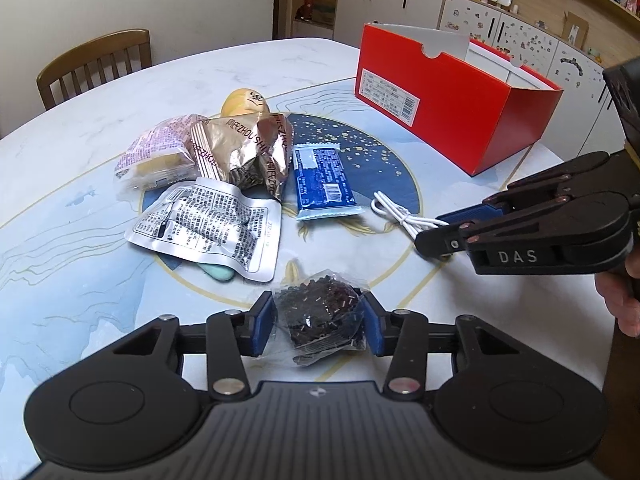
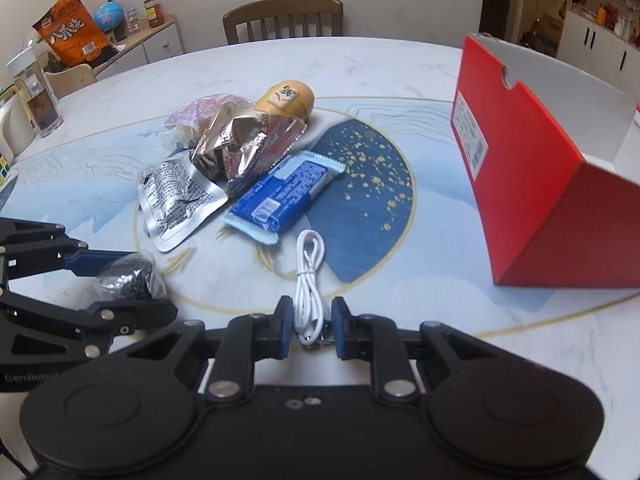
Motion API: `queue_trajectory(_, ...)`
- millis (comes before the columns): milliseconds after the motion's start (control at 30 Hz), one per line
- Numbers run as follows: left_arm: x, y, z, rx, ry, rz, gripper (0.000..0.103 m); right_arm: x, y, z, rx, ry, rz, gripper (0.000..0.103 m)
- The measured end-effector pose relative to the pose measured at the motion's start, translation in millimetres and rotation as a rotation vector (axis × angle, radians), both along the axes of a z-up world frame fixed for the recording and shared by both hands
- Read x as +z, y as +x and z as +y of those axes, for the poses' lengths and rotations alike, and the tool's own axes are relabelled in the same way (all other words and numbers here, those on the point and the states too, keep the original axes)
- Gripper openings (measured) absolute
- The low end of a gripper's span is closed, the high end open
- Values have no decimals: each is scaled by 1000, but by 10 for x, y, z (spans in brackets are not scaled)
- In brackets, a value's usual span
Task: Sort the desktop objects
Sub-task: 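Grasp the dark seaweed bag with the left tool while the right tool grasps the white cable, then carry the dark bag and white cable into the red shoebox with both tools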
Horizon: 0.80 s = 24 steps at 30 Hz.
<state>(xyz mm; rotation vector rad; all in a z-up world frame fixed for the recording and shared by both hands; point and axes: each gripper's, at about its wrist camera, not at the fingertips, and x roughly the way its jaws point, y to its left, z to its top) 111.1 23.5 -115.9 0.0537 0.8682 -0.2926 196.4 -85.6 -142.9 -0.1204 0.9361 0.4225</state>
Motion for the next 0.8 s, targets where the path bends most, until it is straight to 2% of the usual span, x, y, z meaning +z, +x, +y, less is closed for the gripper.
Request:
queue_trajectory(433, 253, -27, -68, -40, -18, 11, 44, 169, -138, -187, -24, 34, 38, 19)
queue_trajectory(800, 574, -14, -133, -79, -50, -21, 44, 418, -180, -285, -43, 46, 16, 18)
